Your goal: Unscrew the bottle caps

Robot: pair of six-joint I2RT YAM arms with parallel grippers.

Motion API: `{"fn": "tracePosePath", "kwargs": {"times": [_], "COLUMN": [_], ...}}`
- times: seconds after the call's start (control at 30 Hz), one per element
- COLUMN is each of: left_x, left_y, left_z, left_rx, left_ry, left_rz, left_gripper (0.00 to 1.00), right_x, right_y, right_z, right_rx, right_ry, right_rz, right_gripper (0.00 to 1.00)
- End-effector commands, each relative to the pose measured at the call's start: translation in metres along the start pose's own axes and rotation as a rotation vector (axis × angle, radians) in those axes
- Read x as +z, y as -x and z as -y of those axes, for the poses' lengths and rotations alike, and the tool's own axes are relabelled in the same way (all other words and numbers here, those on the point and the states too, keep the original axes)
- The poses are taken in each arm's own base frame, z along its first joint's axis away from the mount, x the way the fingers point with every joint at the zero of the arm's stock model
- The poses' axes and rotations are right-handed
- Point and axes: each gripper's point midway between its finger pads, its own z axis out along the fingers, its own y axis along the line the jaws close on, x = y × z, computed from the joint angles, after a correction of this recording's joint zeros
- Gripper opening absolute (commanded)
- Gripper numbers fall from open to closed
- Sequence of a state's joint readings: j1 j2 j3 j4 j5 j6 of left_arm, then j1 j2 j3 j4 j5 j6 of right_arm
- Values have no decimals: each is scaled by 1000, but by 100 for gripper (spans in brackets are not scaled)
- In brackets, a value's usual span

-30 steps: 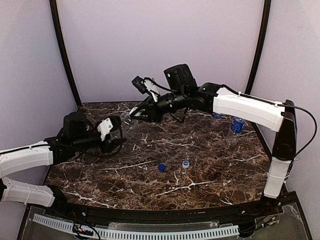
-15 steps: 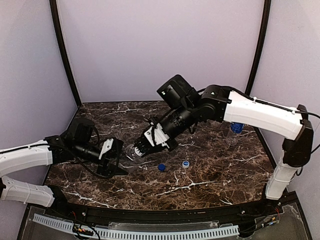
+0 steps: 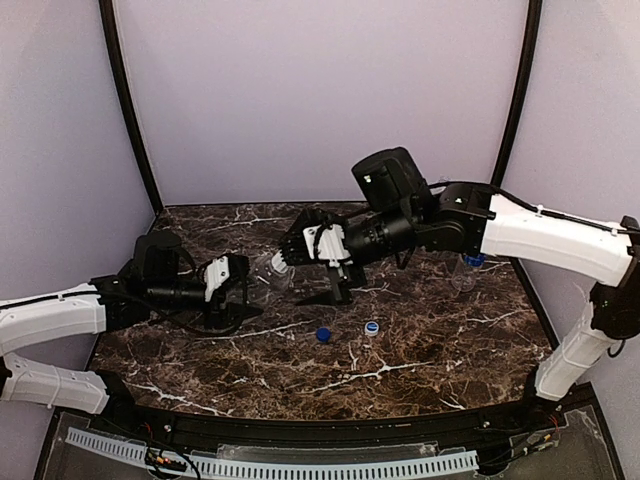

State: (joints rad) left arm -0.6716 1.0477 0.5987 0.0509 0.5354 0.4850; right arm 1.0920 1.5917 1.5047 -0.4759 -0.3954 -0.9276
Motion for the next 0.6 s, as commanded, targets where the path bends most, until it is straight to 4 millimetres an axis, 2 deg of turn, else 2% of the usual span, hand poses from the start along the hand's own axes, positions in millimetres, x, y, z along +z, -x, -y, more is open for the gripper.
{"fn": "tracePosePath", "kwargs": {"times": [0.0,0.03,0.1,0.2,0.27,0.4,0.57], "left_x": [-7,-9,-11,-12,-13,-13,-13], "left_y": [10,11,10,9,6,5,3], "left_z": [-42,-47,-55,-62,-65,-65,-65], "left_rx": [62,75,90,101,106,106,106], "left_ry": [239,275,324,366,385,390,390], "left_rz": [37,40,39,29,17,9,10], "left_gripper": [45,45,45,45,45,45,45], "right_x": [-20,-23,-18,-11,-7,-4,10], "right_y": [13,14,2,-11,-16,-18,-19], "right_z": [55,67,89,105,109,108,90], "right_rx": [363,467,695,925,992,1088,1131], "right_ry": [-169,-192,-227,-238,-255,-247,-134], "right_rz": [97,109,103,97,82,85,72], "right_gripper": [99,99,97,82,77,75,75]}}
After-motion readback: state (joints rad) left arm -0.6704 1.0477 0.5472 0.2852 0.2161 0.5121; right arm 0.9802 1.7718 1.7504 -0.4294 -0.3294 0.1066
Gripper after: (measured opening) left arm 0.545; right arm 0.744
